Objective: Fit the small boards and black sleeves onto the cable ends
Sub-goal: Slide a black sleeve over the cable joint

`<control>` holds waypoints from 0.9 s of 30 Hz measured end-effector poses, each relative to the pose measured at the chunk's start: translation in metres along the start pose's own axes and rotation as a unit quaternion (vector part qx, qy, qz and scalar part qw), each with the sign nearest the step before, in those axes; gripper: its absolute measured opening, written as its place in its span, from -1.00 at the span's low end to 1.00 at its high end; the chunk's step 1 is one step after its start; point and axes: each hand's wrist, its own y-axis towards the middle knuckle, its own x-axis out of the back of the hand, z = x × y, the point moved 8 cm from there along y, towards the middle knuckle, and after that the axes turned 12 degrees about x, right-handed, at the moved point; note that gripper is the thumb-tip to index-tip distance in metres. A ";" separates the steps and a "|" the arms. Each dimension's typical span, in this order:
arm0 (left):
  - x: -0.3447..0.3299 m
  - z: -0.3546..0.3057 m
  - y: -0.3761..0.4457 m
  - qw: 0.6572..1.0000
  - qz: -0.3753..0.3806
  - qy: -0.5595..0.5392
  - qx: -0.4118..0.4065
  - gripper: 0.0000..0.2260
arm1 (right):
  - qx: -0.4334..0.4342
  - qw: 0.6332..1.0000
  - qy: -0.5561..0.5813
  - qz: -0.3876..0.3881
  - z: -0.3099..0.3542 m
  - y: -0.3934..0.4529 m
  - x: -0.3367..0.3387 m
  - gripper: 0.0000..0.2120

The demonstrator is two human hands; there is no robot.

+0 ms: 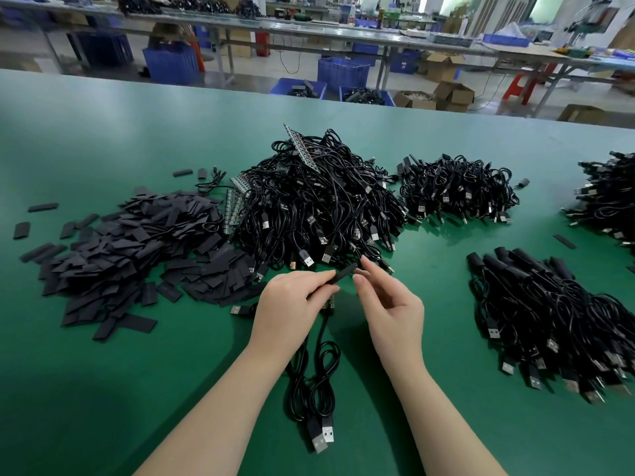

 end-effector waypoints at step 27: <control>-0.011 0.003 -0.003 0.999 0.043 0.022 0.021 -0.68 | -0.055 0.995 -0.035 0.079 -0.016 0.003 -0.008 -0.84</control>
